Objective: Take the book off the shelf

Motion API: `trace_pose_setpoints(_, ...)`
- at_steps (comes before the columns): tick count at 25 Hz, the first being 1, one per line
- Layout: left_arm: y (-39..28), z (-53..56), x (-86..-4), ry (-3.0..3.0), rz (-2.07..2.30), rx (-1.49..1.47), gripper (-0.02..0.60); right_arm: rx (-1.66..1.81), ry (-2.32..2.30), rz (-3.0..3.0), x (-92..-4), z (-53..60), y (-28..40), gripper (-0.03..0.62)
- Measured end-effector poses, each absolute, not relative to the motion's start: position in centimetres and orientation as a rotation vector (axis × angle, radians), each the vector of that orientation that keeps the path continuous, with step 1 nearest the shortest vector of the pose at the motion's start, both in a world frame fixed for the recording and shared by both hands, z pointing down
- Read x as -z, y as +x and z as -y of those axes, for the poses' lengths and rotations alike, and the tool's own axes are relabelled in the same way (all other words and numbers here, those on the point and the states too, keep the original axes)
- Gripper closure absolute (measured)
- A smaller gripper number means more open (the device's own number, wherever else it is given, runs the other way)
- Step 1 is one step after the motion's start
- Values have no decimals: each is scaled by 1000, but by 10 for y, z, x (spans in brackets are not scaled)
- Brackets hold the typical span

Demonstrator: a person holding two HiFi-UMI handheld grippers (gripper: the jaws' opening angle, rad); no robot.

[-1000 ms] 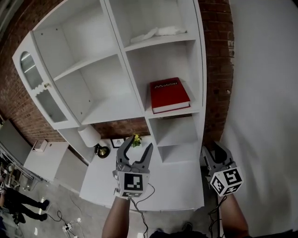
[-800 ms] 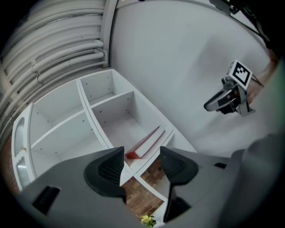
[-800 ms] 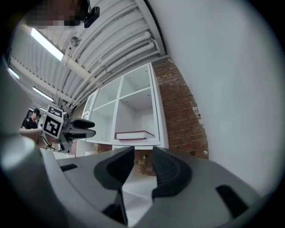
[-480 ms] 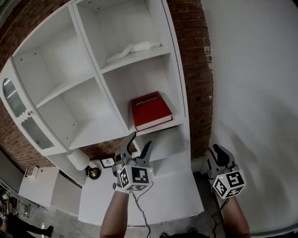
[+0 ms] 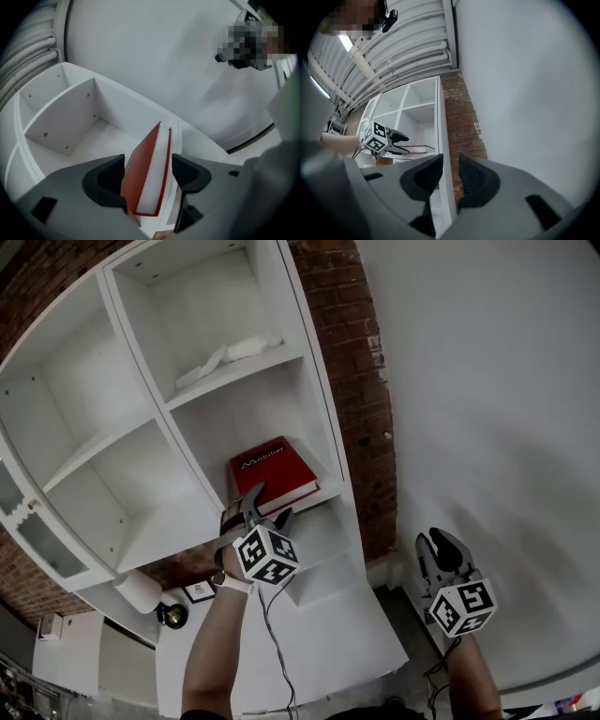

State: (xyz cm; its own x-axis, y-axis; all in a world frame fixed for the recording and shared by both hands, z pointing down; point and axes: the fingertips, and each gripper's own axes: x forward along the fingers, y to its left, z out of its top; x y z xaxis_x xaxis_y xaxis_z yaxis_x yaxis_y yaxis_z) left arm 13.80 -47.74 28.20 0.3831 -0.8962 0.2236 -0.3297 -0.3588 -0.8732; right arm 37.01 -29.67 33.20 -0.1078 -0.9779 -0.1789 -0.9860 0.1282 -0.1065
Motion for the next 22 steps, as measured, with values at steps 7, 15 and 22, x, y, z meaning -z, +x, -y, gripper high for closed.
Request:
trace_pose_setpoints(7, 156, 498, -305, -1927, -907, 1117, 284, -59, -2019, -2095, -333, 279, 389, 512)
trace_pose_setpoints(15, 152, 502, -312, -1813, -929, 1170, 285, 8, -1987, -2120, -348, 282, 383, 528)
trace_pose_setpoints(22, 151, 467, -307, -1791, -918, 1108, 303, 48, -1903, -2206, -357, 296, 366, 533)
